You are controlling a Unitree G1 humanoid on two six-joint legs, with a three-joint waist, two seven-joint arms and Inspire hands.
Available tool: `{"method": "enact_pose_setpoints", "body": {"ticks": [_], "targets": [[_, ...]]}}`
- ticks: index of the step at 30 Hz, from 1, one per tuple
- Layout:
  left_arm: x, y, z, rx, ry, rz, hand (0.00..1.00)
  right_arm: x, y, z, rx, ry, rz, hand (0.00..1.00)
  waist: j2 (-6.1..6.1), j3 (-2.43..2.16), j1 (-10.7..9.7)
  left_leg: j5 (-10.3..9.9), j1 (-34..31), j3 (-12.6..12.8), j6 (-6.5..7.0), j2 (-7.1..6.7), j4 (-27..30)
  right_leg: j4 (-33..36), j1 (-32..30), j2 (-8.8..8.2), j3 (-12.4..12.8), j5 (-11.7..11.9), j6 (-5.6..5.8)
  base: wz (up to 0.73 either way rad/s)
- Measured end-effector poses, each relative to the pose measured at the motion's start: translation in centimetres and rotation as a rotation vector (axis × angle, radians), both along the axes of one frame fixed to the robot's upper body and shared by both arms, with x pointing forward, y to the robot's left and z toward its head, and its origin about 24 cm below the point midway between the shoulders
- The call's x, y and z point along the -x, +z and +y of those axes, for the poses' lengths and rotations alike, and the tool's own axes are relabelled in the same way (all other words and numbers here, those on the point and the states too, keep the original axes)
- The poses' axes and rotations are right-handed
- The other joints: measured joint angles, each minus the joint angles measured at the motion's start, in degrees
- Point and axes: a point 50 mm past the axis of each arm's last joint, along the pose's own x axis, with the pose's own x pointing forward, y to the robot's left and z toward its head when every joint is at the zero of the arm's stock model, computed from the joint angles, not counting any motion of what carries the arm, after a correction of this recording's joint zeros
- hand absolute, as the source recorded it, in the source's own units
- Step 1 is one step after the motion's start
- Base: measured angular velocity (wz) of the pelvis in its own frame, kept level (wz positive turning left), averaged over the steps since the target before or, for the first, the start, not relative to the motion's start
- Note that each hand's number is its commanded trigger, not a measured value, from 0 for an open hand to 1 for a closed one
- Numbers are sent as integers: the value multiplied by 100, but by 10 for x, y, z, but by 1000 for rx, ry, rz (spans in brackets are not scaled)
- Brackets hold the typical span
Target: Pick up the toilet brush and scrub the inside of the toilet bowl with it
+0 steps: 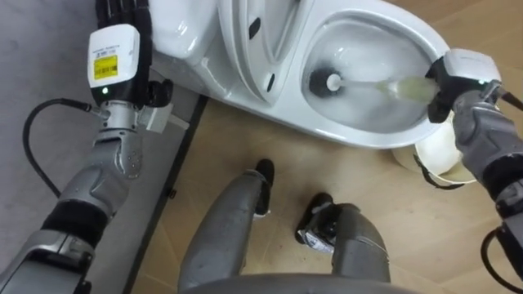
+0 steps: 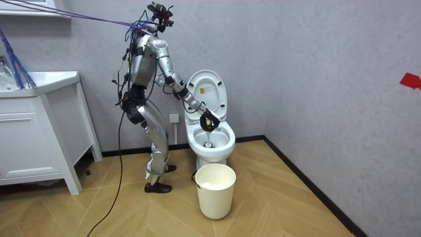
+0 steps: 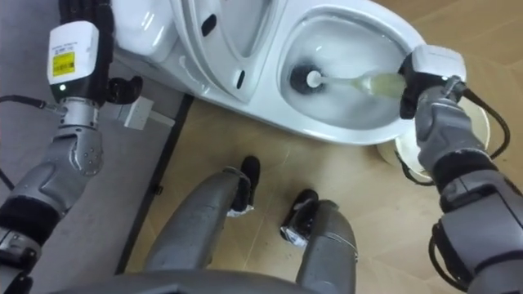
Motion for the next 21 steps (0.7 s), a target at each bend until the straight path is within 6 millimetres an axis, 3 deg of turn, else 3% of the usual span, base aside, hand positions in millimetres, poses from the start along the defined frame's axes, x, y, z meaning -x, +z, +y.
{"method": "enact_pose_setpoints", "body": {"ticks": [7,15,21], "targets": [[7,-5,0,23,1,18,0,14,-6,10,95,85,1,100,127,-63,9,-33,29,-47,-40,51,-43,-194,131,96,-99,9,-12,2],[15,-9,2,44,23,7,0,23,-8,24,115,136,-12,100,132,-83,-40,-44,143,-39,-64,62,-175,-343,246,131,-102,11,-15,0],[17,-9,5,49,27,-5,0,24,-10,12,15,40,-7,100,105,-82,-93,-43,149,-30,-61,59,-141,-368,306,129,-137,13,-8,2]]}}
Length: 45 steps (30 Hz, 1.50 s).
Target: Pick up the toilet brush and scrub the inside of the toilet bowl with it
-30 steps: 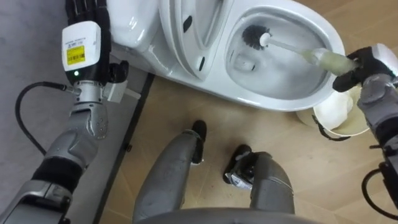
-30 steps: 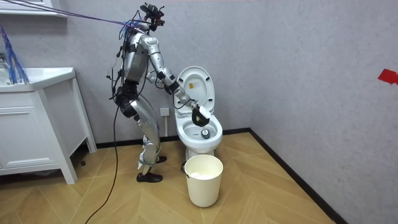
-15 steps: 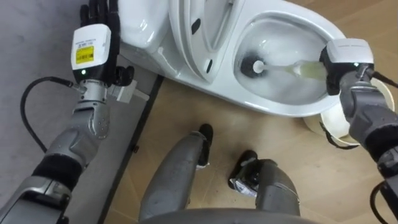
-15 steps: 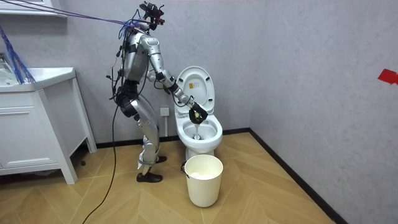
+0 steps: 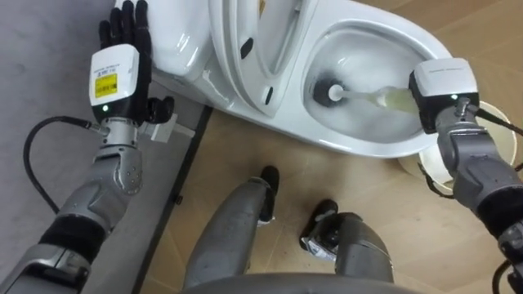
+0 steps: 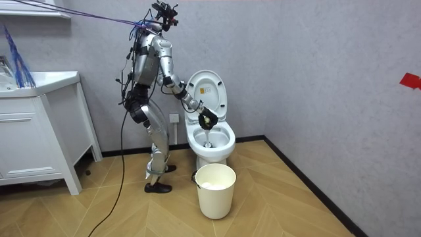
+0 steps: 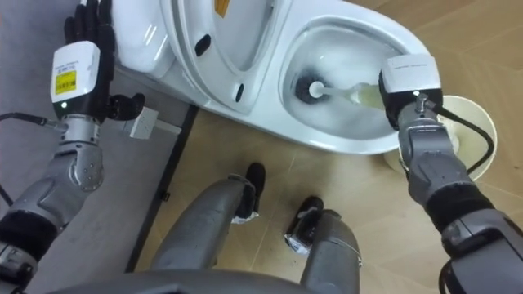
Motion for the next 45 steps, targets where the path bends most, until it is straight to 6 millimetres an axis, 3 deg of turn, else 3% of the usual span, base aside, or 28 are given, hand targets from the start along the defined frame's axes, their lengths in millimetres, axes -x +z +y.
{"method": "enact_pose_setpoints", "body": {"ticks": [5,9,12,21,29,36,41,45], "targets": [[-3,3,1,-4,6,-20,0,0,-7,-14,-268,-221,-7,100,-149,34,-55,3,-36,31,5,-8,71,129,-56,-32,30,-41,6,2],[-2,4,2,-15,36,-35,0,-15,5,-18,-435,-325,-91,100,-223,67,-193,21,-115,112,35,-15,110,305,-229,-116,101,-49,-3,-8],[-3,5,5,-26,59,-48,0,-28,18,-19,-472,-345,-156,100,-297,115,-221,47,-122,254,77,-27,118,480,-383,-175,264,-57,1,-15],[-1,4,7,-48,83,-64,0,-32,26,-22,-543,-399,-242,100,-298,116,-402,78,-154,273,140,-91,113,610,-459,-260,300,-47,41,-1],[-1,3,5,-53,85,-57,0,-30,23,-25,-522,-398,-235,100,-253,111,-387,71,-160,261,158,-90,104,574,-450,-251,284,-36,52,0],[-1,0,4,-52,70,-12,0,-30,20,-16,-313,-235,-167,100,-91,91,-252,72,-135,274,148,-51,100,518,-421,-202,281,-17,33,-2],[-3,1,2,-43,57,-4,0,-27,11,-6,-179,-119,-72,100,-44,94,-138,54,-142,274,121,-20,102,470,-408,-170,266,-23,20,-1],[-3,1,1,-19,43,0,0,-30,18,4,-106,-21,-72,100,-32,94,-84,39,-141,271,97,17,93,416,-402,-118,279,-11,3,-1]]}}
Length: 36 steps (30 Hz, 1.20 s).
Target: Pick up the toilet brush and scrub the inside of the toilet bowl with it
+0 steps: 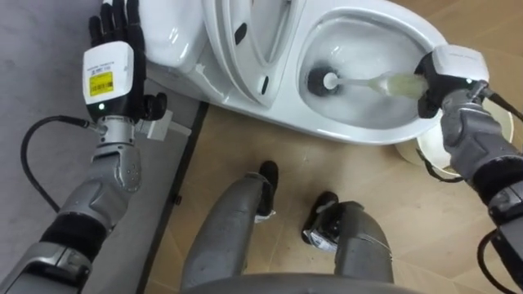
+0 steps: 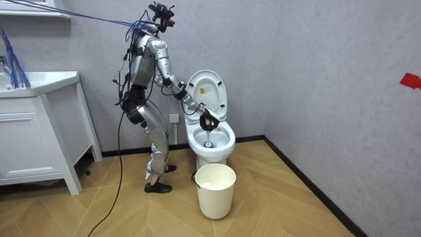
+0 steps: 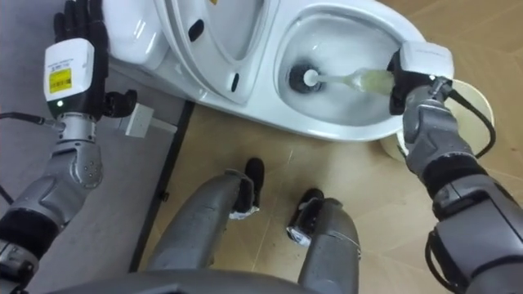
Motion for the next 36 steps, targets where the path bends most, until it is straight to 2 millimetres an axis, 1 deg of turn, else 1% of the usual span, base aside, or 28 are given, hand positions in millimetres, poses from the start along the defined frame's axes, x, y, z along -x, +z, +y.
{"method": "enact_pose_setpoints", "body": {"ticks": [2,4,6,8,10,11,13,15,18,22,25,26,28,29,32,34,35,36], "targets": [[-1,1,-1,-10,-11,-2,0,3,1,4,30,30,4,100,15,-9,31,-12,-2,-52,-21,1,4,-45,39,21,-58,1,-9,3],[0,3,0,-16,-20,-11,0,7,4,17,68,90,-4,100,35,-22,53,-31,5,-143,-54,15,5,-166,139,95,-150,15,-36,9],[0,3,-1,-4,-25,-13,0,9,6,26,87,129,-11,100,40,-35,48,-35,23,-188,-70,26,1,-239,210,126,-215,16,-39,12],[1,3,-1,4,-20,-16,0,10,11,33,98,153,-21,100,38,-36,58,-41,24,-191,-83,40,3,-266,223,151,-211,17,-41,0],[3,2,0,7,-14,-19,0,11,15,39,95,164,-19,100,34,-47,77,-55,19,-198,-105,73,8,-324,233,198,-204,34,-59,-8],[6,0,1,6,-6,-24,0,14,17,45,103,183,-18,100,22,-72,71,-66,4,-190,-121,98,12,-367,236,230,-218,44,-75,-4],[9,-2,2,6,-1,-23,0,29,20,54,114,239,-11,100,23,-148,57,-76,-7,-201,-139,117,-6,-430,247,268,-232,51,-85,0],[11,-3,3,4,4,-26,0,34,23,58,104,251,-8,100,21,-165,57,-88,-3,-198,-158,139,-8,-459,251,303,-204,63,-98,-8],[12,-4,3,8,2,-34,0,37,28,63,108,267,-2,100,16,-168,48,-94,1,-181,-174,189,2,-473,253,346,-187,77,-123,-5],[16,-5,3,14,-1,-44,0,39,30,64,97,266,-2,100,6,-174,-28,-86,7,-172,-189,198,6,-451,245,352,-164,81,-131,-1],[19,-8,5,35,18,-43,0,39,33,63,81,255,-4,100,-22,-186,-126,-85,36,-136,-188,195,-5,-413,231,344,-122,80,-131,-6],[19,-8,5,40,22,-42,0,39,33,64,77,257,-1,100,-43,-191,-126,-85,50,-118,-189,195,-15,-401,226,342,-101,80,-131,-9],[21,-11,8,41,34,-32,0,38,32,70,41,256,0,100,-143,-215,-125,-83,145,-33,-191,197,-55,-362,231,337,-1,79,-131,-15],[21,-11,8,43,36,-32,0,38,32,70,27,253,-1,100,-164,-216,-134,-83,164,-22,-191,197,-56,-352,243,331,5,76,-135,-9],[20,-10,8,59,46,-43,0,35,34,66,-47,216,-10,100,-251,-199,-195,-81,183,-11,-191,193,-45,-317,254,313,2,68,-142,0],[20,-9,9,58,52,-54,0,29,37,59,-125,184,-25,100,-316,-188,-246,-80,188,-15,-190,197,-44,-306,269,316,4,73,-140,0],[20,-9,9,58,52,-56,0,27,37,57,-146,174,-31,100,-323,-187,-263,-80,189,-15,-190,202,-42,-310,275,321,4,78,-138,0],[20,-8,10,56,54,-59,0,22,40,52,-204,140,-50,100,-340,-178,-291,-80,193,-13,-188,200,-53,-310,277,314,1,84,-132,0]]}}
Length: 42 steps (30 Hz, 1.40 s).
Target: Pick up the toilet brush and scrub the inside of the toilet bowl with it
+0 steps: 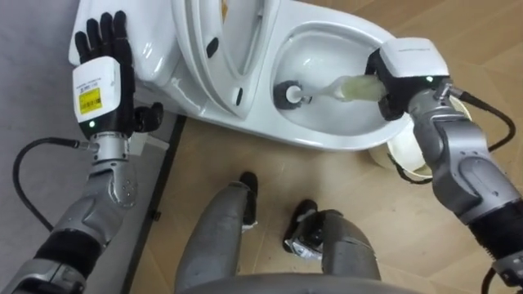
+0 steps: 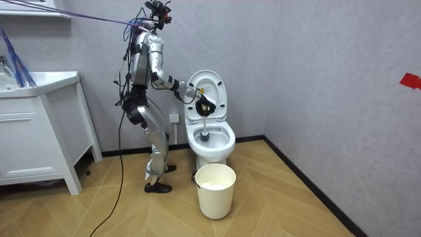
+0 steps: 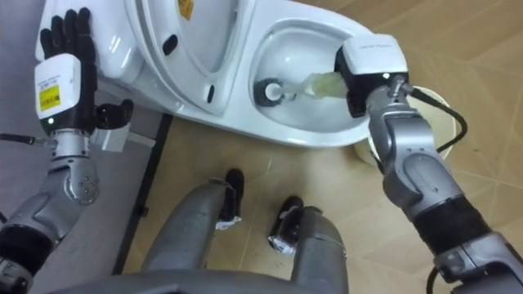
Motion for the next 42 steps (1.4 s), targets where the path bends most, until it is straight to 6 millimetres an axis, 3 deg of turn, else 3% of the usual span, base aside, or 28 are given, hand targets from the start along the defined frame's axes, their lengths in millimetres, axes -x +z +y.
{"method": "enact_pose_setpoints", "body": {"ticks": [4,9,13,21,34,42], "targets": [[1,2,3,-6,21,-28,0,-15,4,-28,-235,-159,-58,100,-126,89,-110,23,1,36,26,-9,-47,23,-35,-33,17,5,6,0],[6,3,3,-9,34,-38,0,-11,-12,-46,-455,-309,-30,100,-118,135,-161,18,-14,49,37,-3,-48,15,-56,-60,19,-1,19,1],[6,5,2,-8,40,-46,0,-6,-27,-57,-626,-443,-8,100,-90,152,-164,27,-78,65,50,-27,-39,66,-149,-108,34,-25,30,1],[7,1,-2,-17,52,-26,0,1,-44,-60,-780,-587,0,100,-1,166,-307,70,-104,56,110,-153,-38,219,-196,-257,7,-112,85,8],[7,-7,-3,-33,44,39,0,5,-50,-63,-799,-640,-4,100,73,166,-270,81,115,62,145,-214,-113,234,-32,-323,39,-126,121,0],[28,-26,3,-21,77,146,0,21,-61,-66,-704,-631,24,100,95,136,-194,77,827,204,131,-229,-486,-79,587,-292,108,-135,152,-5]]}}
